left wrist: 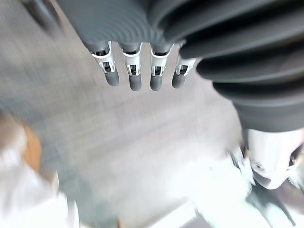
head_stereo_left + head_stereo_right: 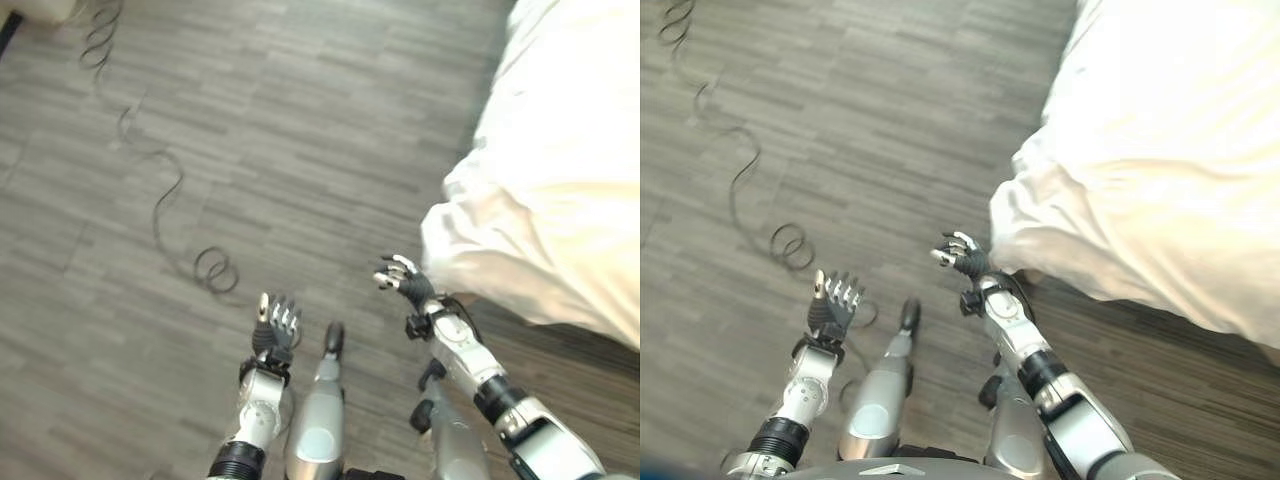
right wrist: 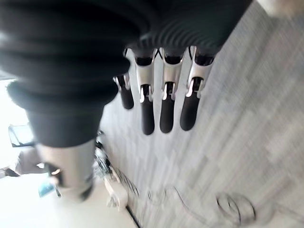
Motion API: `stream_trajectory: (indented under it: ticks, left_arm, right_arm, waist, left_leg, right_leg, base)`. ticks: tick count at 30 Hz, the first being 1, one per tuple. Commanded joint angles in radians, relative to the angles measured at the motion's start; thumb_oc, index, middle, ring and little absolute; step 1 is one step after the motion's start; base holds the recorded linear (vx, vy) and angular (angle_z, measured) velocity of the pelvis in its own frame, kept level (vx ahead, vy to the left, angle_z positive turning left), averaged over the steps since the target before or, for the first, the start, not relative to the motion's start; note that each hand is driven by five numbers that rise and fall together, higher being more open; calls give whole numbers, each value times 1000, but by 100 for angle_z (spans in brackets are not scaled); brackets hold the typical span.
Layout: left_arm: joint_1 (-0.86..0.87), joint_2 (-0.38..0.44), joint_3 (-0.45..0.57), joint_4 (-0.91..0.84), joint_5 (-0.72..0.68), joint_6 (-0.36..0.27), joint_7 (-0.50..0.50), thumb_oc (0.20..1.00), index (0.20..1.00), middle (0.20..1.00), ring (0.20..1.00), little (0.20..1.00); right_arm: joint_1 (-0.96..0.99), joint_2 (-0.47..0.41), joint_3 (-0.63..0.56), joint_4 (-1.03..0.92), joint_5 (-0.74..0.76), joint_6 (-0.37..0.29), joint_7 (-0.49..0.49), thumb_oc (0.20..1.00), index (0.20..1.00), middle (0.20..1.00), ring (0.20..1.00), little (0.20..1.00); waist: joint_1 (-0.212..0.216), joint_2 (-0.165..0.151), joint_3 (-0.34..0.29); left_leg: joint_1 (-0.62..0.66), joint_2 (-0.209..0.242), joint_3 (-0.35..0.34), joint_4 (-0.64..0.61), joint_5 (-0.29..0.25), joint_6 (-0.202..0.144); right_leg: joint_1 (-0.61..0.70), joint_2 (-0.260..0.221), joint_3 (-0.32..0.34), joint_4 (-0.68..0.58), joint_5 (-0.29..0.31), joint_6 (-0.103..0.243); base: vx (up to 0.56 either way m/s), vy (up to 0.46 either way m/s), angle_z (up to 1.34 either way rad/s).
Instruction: Making the bed.
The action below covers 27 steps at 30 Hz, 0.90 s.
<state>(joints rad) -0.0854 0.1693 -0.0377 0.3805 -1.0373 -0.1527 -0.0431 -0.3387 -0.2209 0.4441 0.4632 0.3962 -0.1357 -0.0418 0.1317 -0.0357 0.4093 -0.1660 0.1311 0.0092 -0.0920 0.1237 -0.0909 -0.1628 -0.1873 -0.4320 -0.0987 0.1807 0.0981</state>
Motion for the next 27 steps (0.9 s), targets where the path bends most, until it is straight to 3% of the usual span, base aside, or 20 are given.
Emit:
stream_trajectory:
  ticks: [1,2,3,4,8,12,14,19,20,26,27]
  left_arm:
    - [-3,44,9,-26,102,-43,23,1000,1000,1000,1000,1000]
    - [2,48,12,-34,100,-42,21,1000,1000,1000,1000,1000]
    - [6,56,15,-45,106,-42,21,1000,1000,1000,1000,1000]
    - [13,59,14,-59,111,-43,20,1000,1000,1000,1000,1000]
    - [18,46,-17,-83,120,-45,18,1000,1000,1000,1000,1000]
    - [10,29,-36,-71,97,-43,30,1000,1000,1000,1000,1000]
    - [2,28,-43,-49,75,-48,36,1000,1000,1000,1000,1000]
    - [19,43,-45,-34,69,-60,25,1000,1000,1000,1000,1000]
    - [28,55,-49,-21,72,-61,15,1000,1000,1000,1000,1000]
    - [-25,103,-77,58,63,-74,15,1000,1000,1000,1000,1000]
    - [-26,108,-86,68,63,-72,14,1000,1000,1000,1000,1000]
  right_arm:
    - [131,-30,-61,-109,-57,-28,57,1000,1000,1000,1000,1000]
    - [162,-33,-76,-128,-47,-30,64,536,536,536,536,536]
    - [185,-37,-99,-155,-31,-33,70,272,272,272,272,272]
    - [198,-39,-125,-182,-11,-42,67,200,200,200,200,200]
    - [153,17,-231,-234,176,-103,39,200,200,200,200,200]
    - [39,71,-314,-278,337,-187,-4,200,200,200,200,200]
    - [-87,50,-351,-255,308,-230,-90,200,200,200,200,200]
    - [-238,-48,-386,-215,135,-228,-232,200,200,200,200,200]
    - [-302,-106,-401,-172,93,-222,-274,200,200,200,200,200]
    - [-511,-221,-399,23,199,-230,-298,200,200,200,200,200]
    - [-532,-229,-404,51,228,-235,-301,200,200,200,200,200]
  waist:
    - [-66,-33,-115]
    - [-79,-37,-129]
    - [-95,-40,-145]
    - [-109,-41,-155]
    - [-132,-40,-171]
    - [-126,-37,-172]
    - [-109,-30,-159]
    - [-78,-18,-128]
    - [-64,-13,-113]
    - [-28,10,-37]
    - [-21,18,-30]
  left_leg:
    - [115,23,156,5,-131,-18]
    - [134,24,163,5,-138,-16]
    - [152,24,172,5,-145,-15]
    - [165,24,179,5,-149,-13]
    - [173,25,198,5,-155,-10]
    - [144,29,196,5,-150,-14]
    - [114,33,192,5,-136,-20]
    - [55,47,179,5,-110,-36]
    - [35,53,172,5,-99,-44]
    - [-55,66,145,5,-63,-67]
    - [-64,71,135,5,-79,-77]
  right_leg:
    - [65,-32,38,35,-140,71]
    - [76,-31,45,38,-144,70]
    - [86,-27,52,38,-149,70]
    - [90,-25,63,39,-151,70]
    - [89,-14,76,24,-145,68]
    - [62,-9,81,18,-138,65]
    - [36,-8,81,19,-132,63]
    - [-2,-6,65,16,-126,60]
    - [-10,-4,54,17,-128,58]
    - [-82,-8,38,24,-122,59]
    - [-86,-4,47,20,-140,70]
  base:
    - [119,69,-66]
    - [132,60,-78]
    - [120,61,-45]
    - [92,59,-40]
    - [34,26,-39]
    - [9,-45,-7]
    - [-26,-65,2]
    - [-16,-75,17]
    - [1,-100,23]
    - [-15,-69,15]
    - [50,-87,7]
